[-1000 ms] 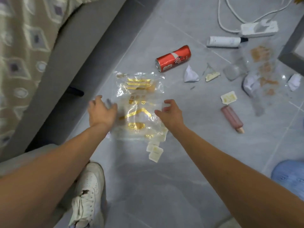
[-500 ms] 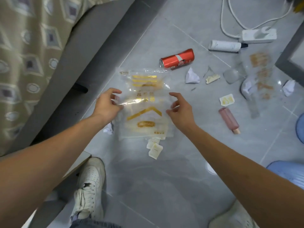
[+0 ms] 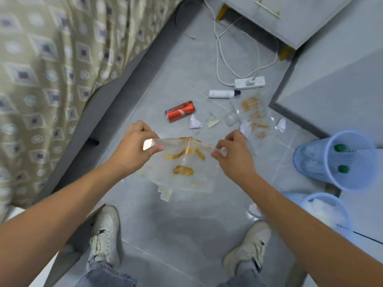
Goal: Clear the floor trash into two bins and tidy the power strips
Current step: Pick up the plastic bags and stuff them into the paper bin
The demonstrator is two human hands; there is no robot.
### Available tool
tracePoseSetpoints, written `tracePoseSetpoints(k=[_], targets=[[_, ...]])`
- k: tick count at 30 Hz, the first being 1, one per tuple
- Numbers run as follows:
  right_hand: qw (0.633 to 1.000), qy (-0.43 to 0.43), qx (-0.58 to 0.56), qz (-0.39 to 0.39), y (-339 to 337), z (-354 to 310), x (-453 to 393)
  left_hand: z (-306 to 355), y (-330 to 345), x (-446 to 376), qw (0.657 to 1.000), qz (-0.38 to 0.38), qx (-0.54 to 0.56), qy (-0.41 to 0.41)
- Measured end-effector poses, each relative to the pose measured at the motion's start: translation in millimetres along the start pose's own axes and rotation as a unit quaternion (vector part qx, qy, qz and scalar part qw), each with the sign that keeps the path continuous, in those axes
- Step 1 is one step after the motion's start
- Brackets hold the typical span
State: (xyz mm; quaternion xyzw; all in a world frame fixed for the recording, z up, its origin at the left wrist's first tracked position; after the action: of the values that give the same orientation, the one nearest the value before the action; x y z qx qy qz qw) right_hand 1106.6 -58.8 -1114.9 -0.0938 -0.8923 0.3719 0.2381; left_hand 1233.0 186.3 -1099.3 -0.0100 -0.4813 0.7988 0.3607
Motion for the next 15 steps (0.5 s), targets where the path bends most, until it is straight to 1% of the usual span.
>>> tracePoseSetpoints(k=[2, 5, 8, 10, 12, 15], targets=[[0.998, -0.002, -0.035, -0.048, -24, -4, 6, 37, -20, -10, 0.999, -0.002, 0.048, 0.021], [0.990, 0.032, -0.084, -0.112, -52, -2, 12, 87, -44, -24, 0.991, -0.026, 0.128, 0.028], [0.975, 0.045, -0.150, -0.155, -72, -4, 18, 131, -60, -33, 0.987, -0.041, 0.146, 0.047], [0.968, 0.040, -0.189, -0.161, -85, -8, 21, 155, -66, -37, 0.985, -0.052, 0.152, 0.060], [0.960, 0.043, -0.233, -0.150, -99, -10, 24, 171, -70, -39, 0.984, -0.056, 0.157, 0.063], [0.951, 0.033, -0.280, -0.126, -119, -7, 31, 182, -77, -42, 0.981, -0.042, 0.180, 0.052]])
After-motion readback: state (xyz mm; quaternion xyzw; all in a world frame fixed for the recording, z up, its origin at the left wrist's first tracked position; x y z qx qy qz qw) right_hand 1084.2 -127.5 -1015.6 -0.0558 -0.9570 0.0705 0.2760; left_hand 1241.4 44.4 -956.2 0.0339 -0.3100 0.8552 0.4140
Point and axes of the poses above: each hand's wrist, its own x-axis away from the middle knuckle, its own y-axis out of the palm, z = x × y, the point moved 8 cm from there along -x, towards the middle knuckle, and after that the axes turned 9 degrees about -x, right-handed, at the moved point
